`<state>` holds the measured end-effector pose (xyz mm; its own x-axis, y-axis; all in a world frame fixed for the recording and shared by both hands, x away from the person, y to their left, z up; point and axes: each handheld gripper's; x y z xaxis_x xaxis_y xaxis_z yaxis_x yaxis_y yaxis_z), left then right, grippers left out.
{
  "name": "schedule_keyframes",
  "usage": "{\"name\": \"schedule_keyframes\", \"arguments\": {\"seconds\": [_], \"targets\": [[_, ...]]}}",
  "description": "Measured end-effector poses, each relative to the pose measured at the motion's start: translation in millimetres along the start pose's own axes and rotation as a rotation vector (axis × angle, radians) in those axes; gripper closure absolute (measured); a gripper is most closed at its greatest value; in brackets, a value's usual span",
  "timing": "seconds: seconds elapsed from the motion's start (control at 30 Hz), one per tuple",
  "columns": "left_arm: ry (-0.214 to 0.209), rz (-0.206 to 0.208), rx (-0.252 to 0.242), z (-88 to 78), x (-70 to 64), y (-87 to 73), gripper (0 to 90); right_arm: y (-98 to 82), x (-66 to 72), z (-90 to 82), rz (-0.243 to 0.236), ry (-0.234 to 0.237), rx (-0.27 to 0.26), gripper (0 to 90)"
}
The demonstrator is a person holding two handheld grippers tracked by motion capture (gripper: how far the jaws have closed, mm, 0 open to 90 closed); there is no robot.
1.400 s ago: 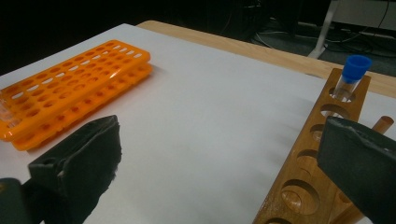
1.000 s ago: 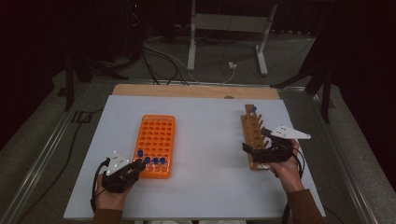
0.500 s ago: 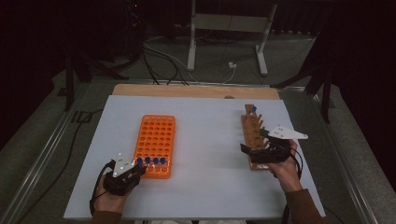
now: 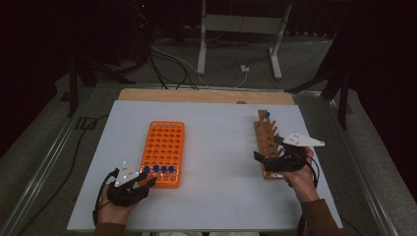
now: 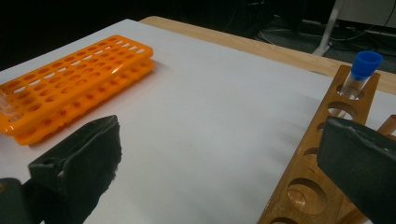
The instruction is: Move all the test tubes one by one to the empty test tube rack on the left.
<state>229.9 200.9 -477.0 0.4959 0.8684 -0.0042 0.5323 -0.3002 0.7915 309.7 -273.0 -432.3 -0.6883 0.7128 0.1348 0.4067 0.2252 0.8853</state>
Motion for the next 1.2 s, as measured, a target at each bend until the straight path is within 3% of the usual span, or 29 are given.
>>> {"name": "schedule_keyframes", "arguments": {"seconds": [0.23,0.33,0.43,0.77,1.2], "targets": [[-0.068,-0.023,-0.067,-9.7,3.4,3.0,43.4,0.5,0.5,0.9,-0.004,0.001,0.002,0.0],[-0.069,-0.028,-0.096,-11.0,1.0,6.5,28.1,0.5,0.1,1.2,-0.004,-0.001,0.003,0.0],[-0.081,-0.024,-0.119,-10.6,-1.3,10.8,18.3,0.9,-0.5,1.1,-0.002,-0.004,0.002,0.0],[-0.082,-0.025,-0.166,-4.7,-2.6,28.6,1.6,9.5,-4.5,-0.8,-0.002,-0.027,-0.008,0.0],[-0.072,-0.039,-0.228,-2.8,4.6,42.6,0.7,36.9,-24.7,-0.8,-0.003,-0.103,-0.024,0.0]]}}
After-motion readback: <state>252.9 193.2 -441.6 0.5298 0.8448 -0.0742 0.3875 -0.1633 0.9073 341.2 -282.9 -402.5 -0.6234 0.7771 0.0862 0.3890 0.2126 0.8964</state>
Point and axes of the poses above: each handheld gripper's, and its own axes: z roughly forward along the jaws, y roughly out of its top, x roughly to its left, and after that the axes turned 6 degrees about y, right-handed
